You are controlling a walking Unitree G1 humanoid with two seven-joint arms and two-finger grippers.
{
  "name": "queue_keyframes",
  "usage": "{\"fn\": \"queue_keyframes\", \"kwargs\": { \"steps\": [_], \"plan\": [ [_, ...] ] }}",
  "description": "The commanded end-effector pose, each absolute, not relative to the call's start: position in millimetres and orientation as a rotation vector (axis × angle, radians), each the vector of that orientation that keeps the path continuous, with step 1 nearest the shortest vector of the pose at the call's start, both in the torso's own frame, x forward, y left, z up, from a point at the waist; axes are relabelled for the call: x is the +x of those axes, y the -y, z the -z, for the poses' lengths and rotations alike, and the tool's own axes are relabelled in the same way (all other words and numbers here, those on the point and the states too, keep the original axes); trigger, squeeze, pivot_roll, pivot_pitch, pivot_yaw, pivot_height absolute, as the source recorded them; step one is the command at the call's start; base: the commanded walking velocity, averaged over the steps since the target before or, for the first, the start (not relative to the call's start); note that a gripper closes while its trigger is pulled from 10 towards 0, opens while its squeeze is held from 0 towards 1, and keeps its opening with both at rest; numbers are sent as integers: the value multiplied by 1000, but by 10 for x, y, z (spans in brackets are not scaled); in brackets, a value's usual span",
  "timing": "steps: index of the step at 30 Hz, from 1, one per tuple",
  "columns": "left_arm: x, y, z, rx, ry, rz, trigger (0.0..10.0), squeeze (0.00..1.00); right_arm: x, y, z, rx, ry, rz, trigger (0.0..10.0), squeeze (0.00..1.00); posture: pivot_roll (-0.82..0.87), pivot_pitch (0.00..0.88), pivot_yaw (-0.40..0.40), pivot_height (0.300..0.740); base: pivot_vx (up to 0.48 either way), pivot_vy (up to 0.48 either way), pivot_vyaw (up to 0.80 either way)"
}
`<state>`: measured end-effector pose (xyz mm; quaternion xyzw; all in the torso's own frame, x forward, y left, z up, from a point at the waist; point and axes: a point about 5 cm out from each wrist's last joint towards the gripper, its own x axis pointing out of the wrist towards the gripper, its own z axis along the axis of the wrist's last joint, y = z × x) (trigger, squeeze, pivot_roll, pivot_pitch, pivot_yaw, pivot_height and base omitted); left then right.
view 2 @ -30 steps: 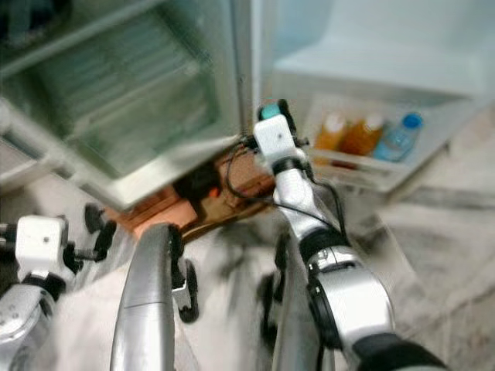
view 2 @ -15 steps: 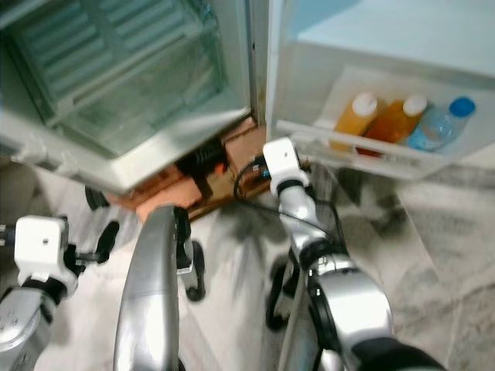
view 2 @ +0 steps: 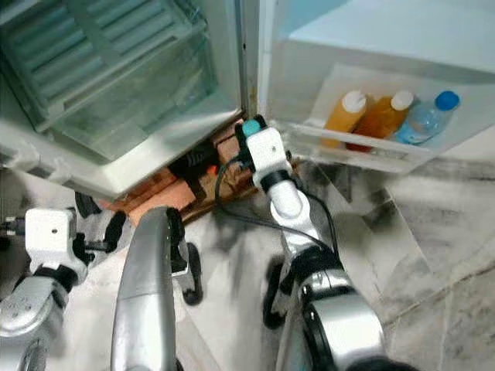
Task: Restocking fridge
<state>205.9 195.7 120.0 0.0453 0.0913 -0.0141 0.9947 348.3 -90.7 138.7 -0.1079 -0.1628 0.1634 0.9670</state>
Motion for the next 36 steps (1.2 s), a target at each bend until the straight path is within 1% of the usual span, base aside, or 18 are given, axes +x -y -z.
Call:
{"fn": "queue_keyframes", "kwargs": {
  "steps": [1, 2, 3, 5, 7, 10, 11, 13, 19, 26, 31, 33, 34, 36],
  "plan": [
    [2018, -1970, -1132, 89, -209, 12, 10000, 0, 3384, 857, -1551, -224, 432, -338, 10000, 0, 205, 378, 16, 559, 0, 0, 0],
    [2021, -1970, -1131, 88, -208, 11, 10000, 0, 3362, 862, -1582, -230, 450, -334, 10000, 0, 205, 377, 18, 559, 0, 0, 0],
    [2022, -1972, -1129, 88, -207, 11, 10000, 0, 3329, 889, -1661, -252, 488, -290, 10000, 0, 204, 375, 24, 559, 0, 0, 0],
    [2022, -1975, -1129, 89, -205, 15, 10000, 0, 3296, 932, -1757, -227, 517, -230, 10000, 0, 204, 374, 30, 559, 0, 0, 0],
    [2023, -1974, -1128, 89, -204, 17, 10000, 0, 3266, 953, -1827, -240, 546, -197, 10000, 0, 207, 373, 35, 559, 0, 0, 0],
    [2033, -1975, -1133, 89, -200, 22, 10000, 0, 3202, 941, -1940, -240, 605, -193, 10000, 0, 205, 373, 45, 559, 0, 0, 0],
    [2044, -1970, -1137, 90, -198, 26, 10000, 0, 3177, 934, -1983, -264, 639, -195, 10000, 0, 206, 375, 47, 559, 0, 0, 0],
    [2054, -1963, -1139, 90, -197, 30, 10000, 0, 3179, 934, -1992, -272, 646, -198, 10000, 0, 207, 376, 47, 559, 0, 0, 0],
    [2030, -1977, -1164, 94, -197, 37, 10000, 0, 3320, 891, -2223, -350, 736, -231, 10000, 0, 225, 397, 69, 559, 0, 0, 0],
    [1979, -1987, -1179, 101, -205, 41, 10000, 0, 3430, 913, -2513, -427, 841, -188, 10000, 0, 246, 414, 76, 559, 0, 0, 0],
    [1966, -1983, -1173, 103, -214, 47, 10000, 0, 3489, 919, -2395, -489, 824, -201, 10000, 0, 254, 427, 86, 559, 0, 0, 0],
    [1953, -1981, -1172, 103, -219, 52, 10000, 0, 3527, 930, -2292, -527, 793, -205, 10000, 0, 258, 432, 90, 559, 0, 0, 0],
    [1933, -1983, -1174, 102, -224, 55, 10000, 0, 3589, 944, -2117, -591, 728, -213, 10000, 0, 263, 445, 96, 559, 0, 0, 0],
    [1917, -1984, -1178, 102, -227, 57, 10000, 0, 3616, 945, -2020, -636, 695, -222, 10000, 0, 268, 449, 97, 559, 0, 0, 0]
  ]
}}
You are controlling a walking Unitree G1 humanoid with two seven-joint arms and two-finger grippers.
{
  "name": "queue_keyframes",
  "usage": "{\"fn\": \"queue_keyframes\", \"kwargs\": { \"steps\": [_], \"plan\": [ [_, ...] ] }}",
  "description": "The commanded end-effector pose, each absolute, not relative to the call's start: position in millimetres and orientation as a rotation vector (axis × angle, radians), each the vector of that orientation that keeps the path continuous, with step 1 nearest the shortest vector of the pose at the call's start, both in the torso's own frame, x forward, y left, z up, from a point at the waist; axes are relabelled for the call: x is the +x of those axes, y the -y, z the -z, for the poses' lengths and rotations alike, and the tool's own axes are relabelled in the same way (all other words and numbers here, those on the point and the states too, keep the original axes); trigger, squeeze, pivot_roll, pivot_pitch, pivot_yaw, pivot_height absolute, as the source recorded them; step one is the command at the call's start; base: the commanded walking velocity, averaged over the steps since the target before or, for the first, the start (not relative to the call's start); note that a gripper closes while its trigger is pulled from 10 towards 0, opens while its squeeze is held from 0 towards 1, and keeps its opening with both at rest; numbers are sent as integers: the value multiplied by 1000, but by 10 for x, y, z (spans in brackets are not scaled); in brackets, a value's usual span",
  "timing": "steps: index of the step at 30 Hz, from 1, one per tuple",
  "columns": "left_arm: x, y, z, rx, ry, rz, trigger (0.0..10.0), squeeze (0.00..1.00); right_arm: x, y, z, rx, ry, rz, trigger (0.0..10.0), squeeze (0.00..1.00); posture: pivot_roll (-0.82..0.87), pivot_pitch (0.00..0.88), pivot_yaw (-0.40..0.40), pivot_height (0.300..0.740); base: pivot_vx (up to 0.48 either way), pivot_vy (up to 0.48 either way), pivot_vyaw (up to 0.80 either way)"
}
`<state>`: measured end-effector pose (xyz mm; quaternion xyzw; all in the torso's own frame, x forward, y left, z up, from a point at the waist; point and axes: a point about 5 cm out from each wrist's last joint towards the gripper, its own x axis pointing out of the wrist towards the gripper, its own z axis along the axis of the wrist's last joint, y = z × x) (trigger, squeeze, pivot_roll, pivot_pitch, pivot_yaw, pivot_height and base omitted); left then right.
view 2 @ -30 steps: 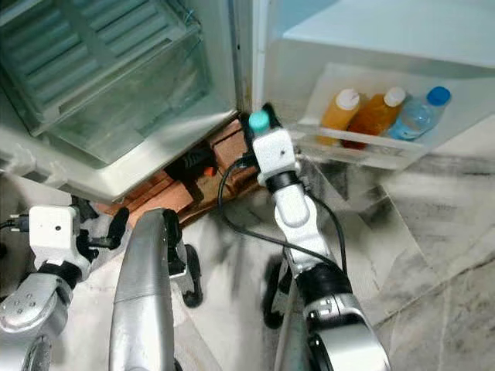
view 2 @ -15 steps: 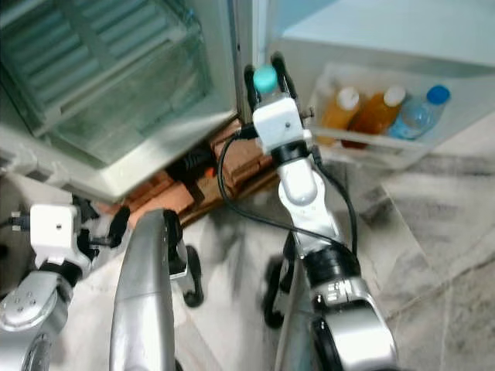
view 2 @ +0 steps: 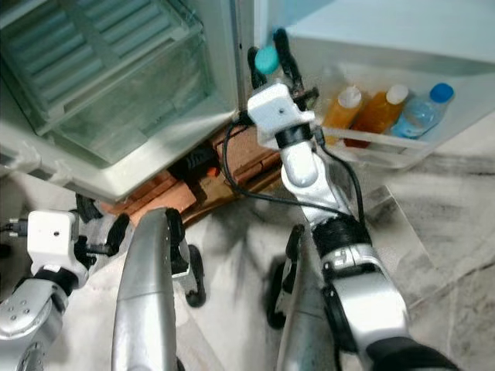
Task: Restocking fridge
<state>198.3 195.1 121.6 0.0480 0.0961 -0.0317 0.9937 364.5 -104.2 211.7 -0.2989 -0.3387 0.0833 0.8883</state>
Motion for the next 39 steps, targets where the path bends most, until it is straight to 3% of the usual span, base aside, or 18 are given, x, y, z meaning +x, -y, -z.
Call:
{"fn": "queue_keyframes", "kwargs": {
  "steps": [1, 9, 16, 20, 24, 37, 38, 39],
  "plan": [
    [1914, -1984, -1181, 103, -227, 57, 10000, 0, 3627, 935, -1967, -673, 682, -230, 10000, 0, 271, 452, 97, 559, 0, 0, 0],
    [1839, -1972, -1243, 99, -237, 64, 10000, 0, 3708, 818, -1882, -795, 680, -245, 10000, 0, 296, 483, 104, 559, 0, 0, 0],
    [1792, -1949, -1295, 95, -237, 64, 10000, 0, 3730, 753, -2034, -757, 745, -213, 10000, 0, 303, 489, 95, 559, 0, 0, 0],
    [1795, -1912, -1299, 87, -240, 68, 10000, 0, 3811, 809, -2029, -647, 634, -152, 10000, 0, 295, 494, 87, 559, 0, 0, 0],
    [1820, -1880, -1299, 79, -239, 69, 10000, 0, 3910, 1139, -1797, -320, 326, 9, 10000, 0, 295, 490, 80, 559, 0, 0, 0],
    [1954, -1878, -1286, 80, -217, 80, 10000, 0, 3883, 1697, -1516, -142, 118, 182, 10000, 0, 271, 444, 82, 559, 0, 0, 0],
    [1989, -1871, -1287, 80, -210, 85, 10000, 0, 3871, 1765, -1496, -129, 108, 204, 10000, 1000, 266, 432, 85, 559, 0, 0, 0],
    [2013, -1869, -1285, 80, -208, 86, 10000, 0, 3869, 1788, -1492, -125, 104, 213, 10000, 1000, 265, 427, 86, 559, 0, 0, 0]
  ]
}}
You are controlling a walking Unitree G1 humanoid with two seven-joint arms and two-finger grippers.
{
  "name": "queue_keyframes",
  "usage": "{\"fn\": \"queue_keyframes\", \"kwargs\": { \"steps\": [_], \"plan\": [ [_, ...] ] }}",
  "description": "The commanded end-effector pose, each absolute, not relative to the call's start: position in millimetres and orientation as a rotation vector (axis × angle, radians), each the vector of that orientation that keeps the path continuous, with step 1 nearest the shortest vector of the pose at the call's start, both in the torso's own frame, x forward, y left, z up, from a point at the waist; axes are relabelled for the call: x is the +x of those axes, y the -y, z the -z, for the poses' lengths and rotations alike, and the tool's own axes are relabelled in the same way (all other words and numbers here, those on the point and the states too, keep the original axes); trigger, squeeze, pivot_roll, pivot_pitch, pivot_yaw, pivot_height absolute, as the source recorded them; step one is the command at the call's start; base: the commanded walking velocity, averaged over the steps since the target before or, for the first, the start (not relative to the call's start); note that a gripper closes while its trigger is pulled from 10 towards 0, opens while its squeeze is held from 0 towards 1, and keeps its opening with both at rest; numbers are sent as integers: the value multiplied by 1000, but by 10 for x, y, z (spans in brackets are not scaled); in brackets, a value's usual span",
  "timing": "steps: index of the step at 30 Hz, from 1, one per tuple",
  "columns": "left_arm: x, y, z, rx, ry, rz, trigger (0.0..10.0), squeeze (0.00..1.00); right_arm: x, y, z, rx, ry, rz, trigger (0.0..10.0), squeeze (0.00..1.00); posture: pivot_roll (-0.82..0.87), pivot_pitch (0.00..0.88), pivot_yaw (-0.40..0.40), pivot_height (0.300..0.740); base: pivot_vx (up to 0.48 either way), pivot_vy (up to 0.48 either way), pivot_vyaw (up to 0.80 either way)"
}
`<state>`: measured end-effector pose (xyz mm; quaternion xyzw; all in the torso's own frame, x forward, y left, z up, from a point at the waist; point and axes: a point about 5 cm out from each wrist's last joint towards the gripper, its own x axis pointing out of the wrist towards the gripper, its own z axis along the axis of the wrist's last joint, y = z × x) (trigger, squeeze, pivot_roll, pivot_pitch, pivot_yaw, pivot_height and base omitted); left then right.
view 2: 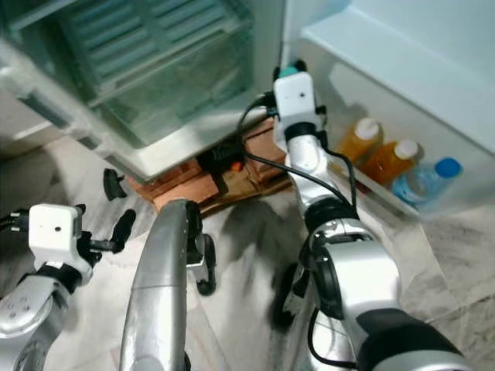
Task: Restocking fridge
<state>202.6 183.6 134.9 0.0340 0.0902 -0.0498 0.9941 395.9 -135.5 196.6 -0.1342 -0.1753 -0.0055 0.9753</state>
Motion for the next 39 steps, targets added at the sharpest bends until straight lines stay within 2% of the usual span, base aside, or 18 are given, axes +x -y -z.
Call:
{"fn": "queue_keyframes", "kwargs": {
  "steps": [1, 8, 19, 25, 31, 39],
  "plan": [
    [2013, -1869, -1285, 80, -208, 86, 10000, 0, 3869, 1788, -1492, -125, 104, 213, 10000, 1000, 265, 427, 86, 559, 0, 0, 0],
    [2152, -1864, -1292, 83, -185, 104, 10000, 0, 3899, 1923, -1626, -148, 139, 247, 10000, 1000, 251, 388, 99, 559, 0, 0, 0],
    [2212, -1790, -1290, 80, -166, 117, 10000, 0, 3895, 2138, -1758, -184, 182, 342, 10000, 1000, 248, 361, 98, 559, 0, 0, 0],
    [2315, -1791, -1274, 84, -148, 120, 10000, 0, 3903, 2342, -1915, -285, 195, 455, 10000, 1000, 229, 331, 96, 559, 0, 0, 0],
    [2341, -1759, -1231, 80, -147, 129, 10000, 0, 3950, 2309, -2123, -292, 275, 406, 10000, 1000, 211, 312, 91, 559, 0, 0, 0],
    [2460, -1687, -1194, 62, -120, 133, 10000, 0, 4024, 2134, -2464, -401, 401, 289, 10000, 1000, 170, 265, 69, 559, 0, 0, 0]
  ]
}}
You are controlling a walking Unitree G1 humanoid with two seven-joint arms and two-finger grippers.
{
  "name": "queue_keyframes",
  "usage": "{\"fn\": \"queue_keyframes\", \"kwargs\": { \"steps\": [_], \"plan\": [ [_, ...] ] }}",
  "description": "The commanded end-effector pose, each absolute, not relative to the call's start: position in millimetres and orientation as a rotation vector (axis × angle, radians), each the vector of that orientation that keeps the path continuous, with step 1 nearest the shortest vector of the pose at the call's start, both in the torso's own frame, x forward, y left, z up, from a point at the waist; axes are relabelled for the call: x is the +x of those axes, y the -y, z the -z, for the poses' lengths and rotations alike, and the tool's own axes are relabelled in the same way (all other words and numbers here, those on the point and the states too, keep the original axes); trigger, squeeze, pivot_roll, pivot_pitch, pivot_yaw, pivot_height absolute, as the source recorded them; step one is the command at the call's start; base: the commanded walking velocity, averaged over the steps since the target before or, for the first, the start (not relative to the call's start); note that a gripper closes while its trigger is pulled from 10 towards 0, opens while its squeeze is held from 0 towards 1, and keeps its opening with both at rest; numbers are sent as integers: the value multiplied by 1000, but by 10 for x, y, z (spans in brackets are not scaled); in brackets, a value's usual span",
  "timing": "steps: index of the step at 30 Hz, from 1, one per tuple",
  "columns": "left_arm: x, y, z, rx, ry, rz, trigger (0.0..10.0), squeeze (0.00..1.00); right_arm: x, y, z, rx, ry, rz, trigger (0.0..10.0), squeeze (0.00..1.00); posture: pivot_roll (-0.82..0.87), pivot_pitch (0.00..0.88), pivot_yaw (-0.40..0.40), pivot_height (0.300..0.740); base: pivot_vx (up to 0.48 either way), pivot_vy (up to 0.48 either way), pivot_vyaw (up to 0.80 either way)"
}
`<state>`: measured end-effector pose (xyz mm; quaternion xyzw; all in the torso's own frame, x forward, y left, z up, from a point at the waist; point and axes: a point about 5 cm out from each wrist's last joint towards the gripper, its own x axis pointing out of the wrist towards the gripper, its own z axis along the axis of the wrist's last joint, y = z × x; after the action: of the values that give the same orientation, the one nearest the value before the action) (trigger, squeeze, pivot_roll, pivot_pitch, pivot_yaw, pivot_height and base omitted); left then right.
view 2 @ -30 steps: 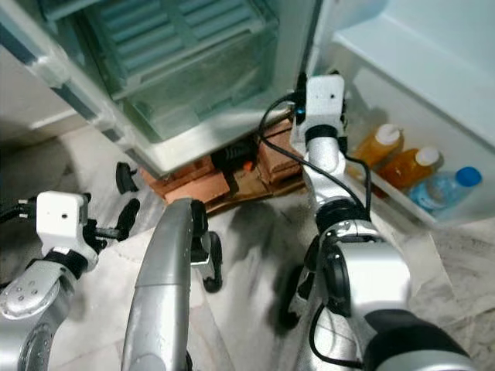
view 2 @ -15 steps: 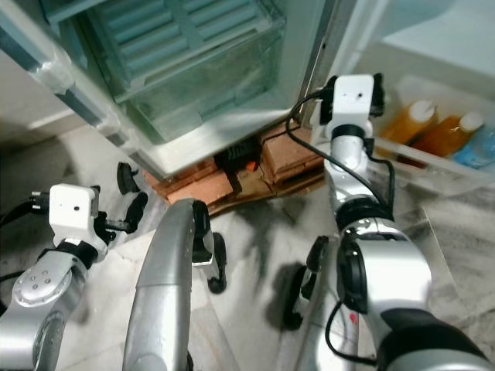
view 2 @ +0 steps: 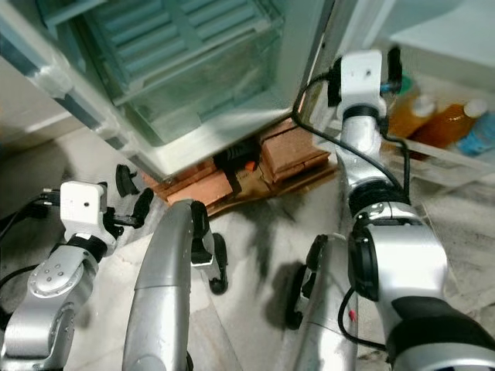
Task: Restocking fridge
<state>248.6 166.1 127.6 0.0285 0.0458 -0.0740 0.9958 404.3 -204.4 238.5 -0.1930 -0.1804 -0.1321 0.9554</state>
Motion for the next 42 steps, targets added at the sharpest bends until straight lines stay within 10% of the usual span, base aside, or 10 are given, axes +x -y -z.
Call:
{"fn": "queue_keyframes", "kwargs": {
  "steps": [1, 15, 16, 17, 18, 25, 42],
  "plan": [
    [2480, -1685, -1187, 61, -117, 132, 10000, 0, 4029, 2113, -2487, -404, 411, 275, 10000, 1000, 167, 262, 69, 559, 0, 0, 0],
    [2635, -1641, -1024, 54, -100, 128, 10000, 0, 3444, 1504, -1508, -173, 322, -76, 10000, 1000, 66, 123, 38, 559, 0, 0, 0],
    [2634, -1614, -1013, 48, -95, 130, 10000, 0, 3282, 1512, -1387, -155, 301, -64, 10000, 796, 63, 109, 37, 559, 0, 0, 0],
    [2635, -1609, -1006, 44, -92, 127, 10000, 0, 3196, 1524, -1307, -163, 275, -43, 10000, 286, 59, 103, 38, 559, 0, 0, 0],
    [2632, -1611, -995, 42, -89, 124, 10000, 0, 3100, 1534, -1225, -169, 251, -22, 10000, 0, 56, 100, 37, 559, 0, 0, 0],
    [2613, -1624, -875, 48, -88, 96, 10000, 0, 2629, 1635, -1050, -177, 182, 27, 10000, 0, 19, 52, 39, 559, 0, 0, 0],
    [2713, -1479, -820, 32, -67, 129, 10000, 0, 2716, 1693, -1138, -186, 128, -24, 10000, 0, 4, 18, 45, 674, 0, 0, 0]
  ]
}}
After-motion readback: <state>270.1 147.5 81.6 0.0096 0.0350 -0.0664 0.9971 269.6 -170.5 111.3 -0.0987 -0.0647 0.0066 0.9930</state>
